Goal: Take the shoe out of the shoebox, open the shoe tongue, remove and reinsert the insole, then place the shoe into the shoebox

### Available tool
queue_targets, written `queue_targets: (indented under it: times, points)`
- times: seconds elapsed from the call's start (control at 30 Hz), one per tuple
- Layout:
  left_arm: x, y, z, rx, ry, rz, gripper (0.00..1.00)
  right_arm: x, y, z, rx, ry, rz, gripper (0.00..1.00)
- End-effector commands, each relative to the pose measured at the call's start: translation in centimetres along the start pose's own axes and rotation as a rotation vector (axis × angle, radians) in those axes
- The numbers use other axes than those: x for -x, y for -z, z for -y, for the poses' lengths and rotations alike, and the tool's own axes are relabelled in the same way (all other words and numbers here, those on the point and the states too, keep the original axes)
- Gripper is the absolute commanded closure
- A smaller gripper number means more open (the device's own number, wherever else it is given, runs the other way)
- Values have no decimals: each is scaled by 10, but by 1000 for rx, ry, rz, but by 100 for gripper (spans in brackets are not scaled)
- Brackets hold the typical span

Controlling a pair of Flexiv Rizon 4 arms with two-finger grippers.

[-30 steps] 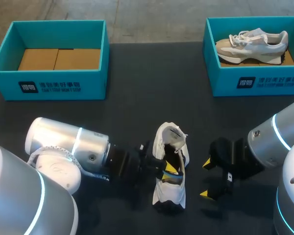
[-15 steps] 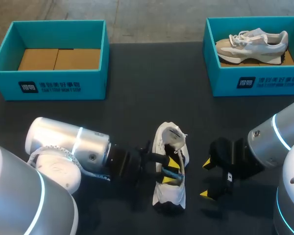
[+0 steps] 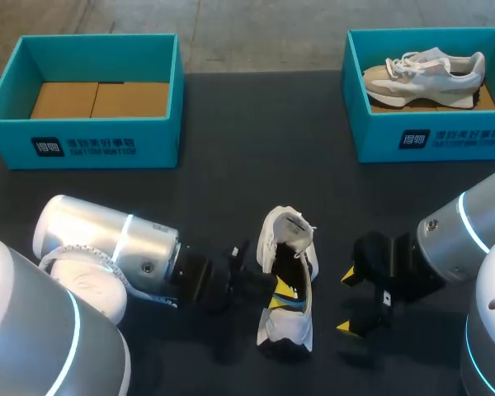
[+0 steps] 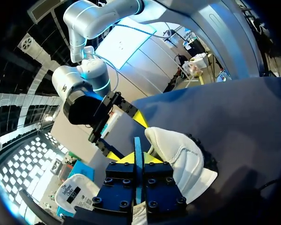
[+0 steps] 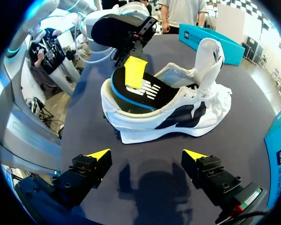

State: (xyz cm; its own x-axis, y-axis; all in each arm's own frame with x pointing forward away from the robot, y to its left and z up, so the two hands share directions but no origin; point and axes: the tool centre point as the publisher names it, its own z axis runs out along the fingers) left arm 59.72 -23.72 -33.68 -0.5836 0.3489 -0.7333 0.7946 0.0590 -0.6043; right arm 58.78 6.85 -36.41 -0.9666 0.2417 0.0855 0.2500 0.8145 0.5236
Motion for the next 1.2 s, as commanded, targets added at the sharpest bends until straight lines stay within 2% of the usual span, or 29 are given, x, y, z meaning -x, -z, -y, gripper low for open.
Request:
queue_targets:
  times: [0.03, 0.23, 0.43, 0.47, 0.53, 0.6, 0.67, 0.73, 0.77, 0.9, 0.93, 0.97, 1.0, 1.2]
  points:
    - [1, -6, -12, 15, 0, -4, 100, -2, 1, 0, 0, 0, 2, 0]
    - [1, -6, -25, 39, 12, -4, 100, -2, 1, 0, 0, 0, 2, 0]
    - [1, -5, -21, 27, 20, -2, 100, -2, 1, 0, 0, 0, 2, 0]
    - [1, -4, -19, 22, 21, -2, 82, -2, 1, 0, 0, 0, 2, 0]
    - [2, -2, -15, 17, 19, -2, 55, -2, 1, 0, 0, 0, 2, 0]
    - [3, 0, -11, 12, 16, -2, 51, -2, 1, 0, 0, 0, 2, 0]
    - [5, 2, -8, 9, 12, -3, 53, -2, 1, 0, 0, 0, 2, 0]
    - [5, 5, -5, 7, 8, -3, 65, -2, 1, 0, 0, 0, 2, 0]
    - [5, 6, -4, 5, 6, -2, 68, -2, 1, 0, 0, 0, 2, 0]
    - [5, 8, -1, 0, 8, -4, 71, -2, 1, 0, 0, 0, 2, 0]
    - [5, 7, -1, -1, 8, -7, 80, -2, 1, 0, 0, 0, 2, 0]
    - [5, 7, 0, -2, 8, -8, 93, -2, 1, 0, 0, 0, 2, 0]
    - [5, 6, -1, -4, 8, -10, 100, -2, 1, 0, 0, 0, 2, 0]
    - [3, -1, -3, -18, 12, -28, 100, -2, 1, 0, 0, 0, 2, 0]
